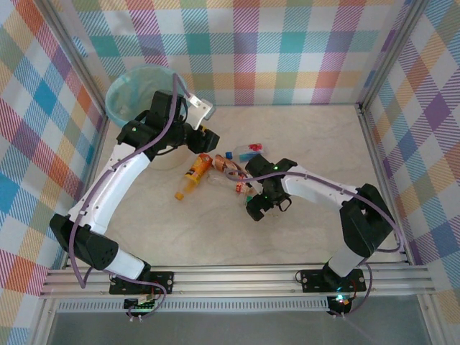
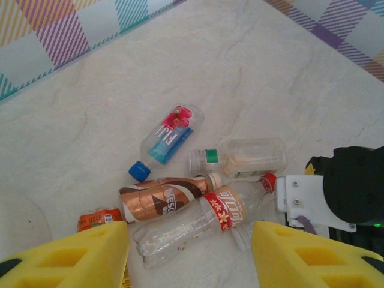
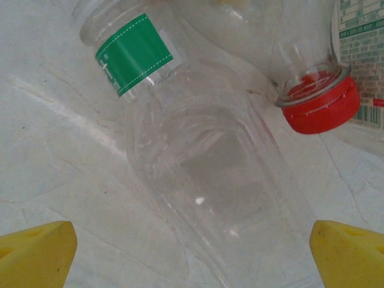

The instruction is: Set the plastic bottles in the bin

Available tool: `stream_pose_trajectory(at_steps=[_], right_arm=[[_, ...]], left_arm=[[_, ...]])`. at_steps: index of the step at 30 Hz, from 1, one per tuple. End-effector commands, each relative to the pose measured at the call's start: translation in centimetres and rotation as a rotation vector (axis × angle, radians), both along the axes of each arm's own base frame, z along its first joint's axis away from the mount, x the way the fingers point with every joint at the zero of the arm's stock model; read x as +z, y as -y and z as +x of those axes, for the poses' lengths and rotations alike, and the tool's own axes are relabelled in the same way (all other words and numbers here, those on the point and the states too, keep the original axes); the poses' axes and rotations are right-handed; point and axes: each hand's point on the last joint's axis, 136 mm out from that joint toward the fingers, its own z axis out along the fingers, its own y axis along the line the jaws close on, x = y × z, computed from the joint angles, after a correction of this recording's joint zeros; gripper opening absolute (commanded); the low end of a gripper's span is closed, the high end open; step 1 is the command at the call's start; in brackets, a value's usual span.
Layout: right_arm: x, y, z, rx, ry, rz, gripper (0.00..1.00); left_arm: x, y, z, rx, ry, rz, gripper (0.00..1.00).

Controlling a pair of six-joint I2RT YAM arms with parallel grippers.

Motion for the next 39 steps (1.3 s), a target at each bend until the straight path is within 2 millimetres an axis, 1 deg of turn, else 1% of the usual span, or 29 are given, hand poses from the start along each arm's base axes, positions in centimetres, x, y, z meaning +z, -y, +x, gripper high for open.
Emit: stream_pose_trajectory(at_steps=[1, 7, 9, 12, 15, 17, 21, 27, 34, 39], right_arm=[[-1.5, 0.6, 0.5, 0.015, 0.001, -0.042, 1.0], [-3.3, 0.8, 0.2, 0.031, -0.027, -0.066, 1.0], [-3.6, 0.8, 0.0, 0.032, -0.041, -0.066, 0.97], [-3.9, 1.0, -0.5, 0.034, -0.054, -0.065, 0.9], [-3.9, 0.9, -0.8, 0.038, -0.067, -0.051, 0.81], [-3.8, 0.8, -1.1, 0.039, -0.076, -0.048, 0.77], [-3.3, 0.9, -1.5, 0.036, -0.086, -0.035, 0.69], [-1.9, 0.9, -2.2, 0.024, -0.09, 0.0, 0.63], [0.5, 0.6, -2.8, 0.018, -0.068, 0.067, 0.59], [2.7, 0.2, -2.9, 0.018, -0.025, 0.137, 0.57]], left_arm=[[2.6, -0.2, -0.5, -0.004, 0.084, -0.018, 0.57], [3.0, -0.3, -0.5, 0.002, 0.097, -0.02, 0.57], [3.2, -0.3, -0.5, 0.002, 0.1, -0.021, 0.57], [3.4, -0.4, -0.4, 0.006, 0.11, -0.02, 0.57], [3.8, -0.4, -0.3, 0.008, 0.121, -0.023, 0.57], [4.0, -0.4, -0.3, 0.007, 0.124, -0.027, 0.57], [4.4, -0.4, -0.5, 0.004, 0.13, -0.032, 0.57], [5.1, -0.5, -0.7, 0.007, 0.142, -0.048, 0.57], [5.7, -0.4, -0.7, 0.018, 0.144, -0.078, 0.57], [6.1, -0.1, -0.7, 0.021, 0.141, -0.108, 0.57]])
